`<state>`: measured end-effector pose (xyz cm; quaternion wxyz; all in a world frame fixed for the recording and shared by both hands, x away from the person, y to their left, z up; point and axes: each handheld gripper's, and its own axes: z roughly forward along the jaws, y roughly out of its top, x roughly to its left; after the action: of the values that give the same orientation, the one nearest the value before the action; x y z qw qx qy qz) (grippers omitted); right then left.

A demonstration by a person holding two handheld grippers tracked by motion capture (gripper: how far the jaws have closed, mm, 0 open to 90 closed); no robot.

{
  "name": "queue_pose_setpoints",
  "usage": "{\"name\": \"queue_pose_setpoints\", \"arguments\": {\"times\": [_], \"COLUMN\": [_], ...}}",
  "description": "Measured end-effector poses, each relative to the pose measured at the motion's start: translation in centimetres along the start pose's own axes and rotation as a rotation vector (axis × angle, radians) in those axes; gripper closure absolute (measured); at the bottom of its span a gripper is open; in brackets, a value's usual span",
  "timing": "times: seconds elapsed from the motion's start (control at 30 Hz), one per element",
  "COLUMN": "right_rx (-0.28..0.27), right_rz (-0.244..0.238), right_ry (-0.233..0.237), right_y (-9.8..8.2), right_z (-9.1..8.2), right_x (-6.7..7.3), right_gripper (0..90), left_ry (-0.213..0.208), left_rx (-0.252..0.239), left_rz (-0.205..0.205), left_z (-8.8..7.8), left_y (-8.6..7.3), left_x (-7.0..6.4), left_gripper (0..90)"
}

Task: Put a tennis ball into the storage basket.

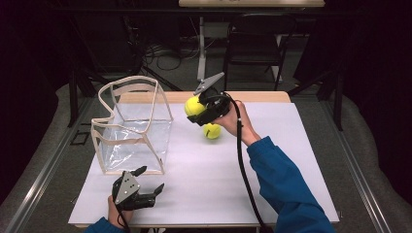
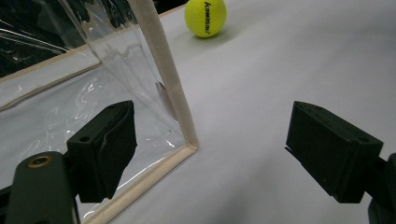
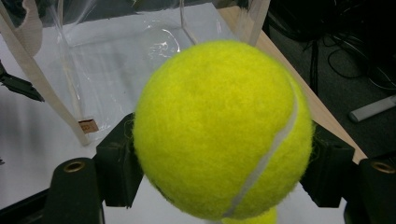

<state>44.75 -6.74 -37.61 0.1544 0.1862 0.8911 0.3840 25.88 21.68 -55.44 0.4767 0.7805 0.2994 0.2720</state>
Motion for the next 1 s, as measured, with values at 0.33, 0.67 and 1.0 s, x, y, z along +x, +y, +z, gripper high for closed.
{"name": "queue_pose_setpoints", "arguments": {"times": [0.33,0.67,1.0], "right_rx": [0.0,0.01,0.019], "right_rz": [-0.009,-0.018,-0.023], "right_ry": [0.002,0.013,0.016], "right_y": [1.2,1.9,2.4], "right_z": [0.0,0.5,0.9], "right_x": [0.1,0.3,0.2], "right_gripper": [26.7,26.7,26.7], "left_ry": [0.0,0.0,-0.001], "left_rx": [0.002,0.0,-0.001], "left_rz": [0.001,0.001,-0.001], "left_z": [0.0,0.1,0.1], "left_y": [0.0,0.0,0.0], "left_x": [-0.1,0.0,0.0], "left_gripper": [16.0,16.0,16.0]}}
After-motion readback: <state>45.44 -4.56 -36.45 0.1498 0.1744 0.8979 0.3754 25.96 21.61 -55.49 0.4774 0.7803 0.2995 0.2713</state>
